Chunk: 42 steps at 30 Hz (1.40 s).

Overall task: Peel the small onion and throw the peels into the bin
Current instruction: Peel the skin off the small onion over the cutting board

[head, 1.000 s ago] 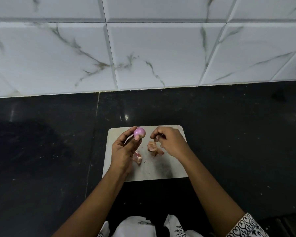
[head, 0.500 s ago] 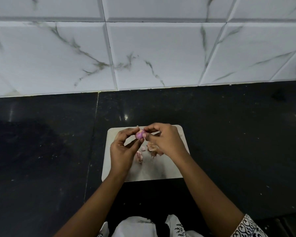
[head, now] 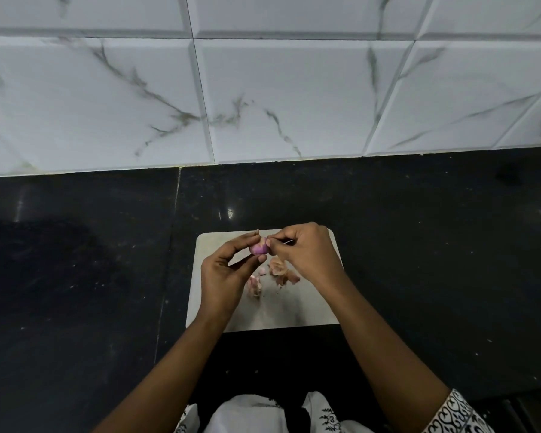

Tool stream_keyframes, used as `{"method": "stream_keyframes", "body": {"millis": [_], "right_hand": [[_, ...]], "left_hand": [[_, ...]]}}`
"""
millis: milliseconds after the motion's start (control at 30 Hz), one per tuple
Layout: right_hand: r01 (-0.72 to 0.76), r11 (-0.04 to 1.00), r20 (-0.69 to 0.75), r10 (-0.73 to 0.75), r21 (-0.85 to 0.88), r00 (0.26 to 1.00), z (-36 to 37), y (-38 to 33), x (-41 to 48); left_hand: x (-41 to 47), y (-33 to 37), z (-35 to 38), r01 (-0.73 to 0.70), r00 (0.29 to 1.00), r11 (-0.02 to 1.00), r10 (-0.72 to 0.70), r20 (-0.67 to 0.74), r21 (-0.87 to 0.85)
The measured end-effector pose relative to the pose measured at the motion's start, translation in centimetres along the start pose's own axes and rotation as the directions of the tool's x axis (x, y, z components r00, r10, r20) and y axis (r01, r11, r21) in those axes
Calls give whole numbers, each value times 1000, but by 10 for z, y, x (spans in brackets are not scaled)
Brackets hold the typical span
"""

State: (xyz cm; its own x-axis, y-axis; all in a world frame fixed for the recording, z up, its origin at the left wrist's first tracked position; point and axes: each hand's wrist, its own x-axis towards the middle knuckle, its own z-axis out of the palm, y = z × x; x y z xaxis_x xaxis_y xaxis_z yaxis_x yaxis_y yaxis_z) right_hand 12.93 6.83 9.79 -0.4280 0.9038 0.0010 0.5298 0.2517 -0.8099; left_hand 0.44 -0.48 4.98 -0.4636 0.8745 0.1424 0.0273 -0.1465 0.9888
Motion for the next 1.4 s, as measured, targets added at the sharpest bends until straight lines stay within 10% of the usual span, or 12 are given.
{"method": "stream_keyframes", "body": {"millis": [433,767,967,1400], "right_hand": [[84,995,-92,-90,-58,992,6,-1,-1],[-35,944,-4,39,328,999,-5,12,0],[237,971,143,-239,35,960,-15,10,0],[391,897,216,-348,-205,912,-17,5,7]], "left_hand": [[0,1,3,-9,1000,1000,9,-21,10],[4,4,7,95,995,983,-93,21,-159],[6,5,6,218,975,939,-197,100,-267],[10,8,1,234,972,948,-221,82,-217]]}}
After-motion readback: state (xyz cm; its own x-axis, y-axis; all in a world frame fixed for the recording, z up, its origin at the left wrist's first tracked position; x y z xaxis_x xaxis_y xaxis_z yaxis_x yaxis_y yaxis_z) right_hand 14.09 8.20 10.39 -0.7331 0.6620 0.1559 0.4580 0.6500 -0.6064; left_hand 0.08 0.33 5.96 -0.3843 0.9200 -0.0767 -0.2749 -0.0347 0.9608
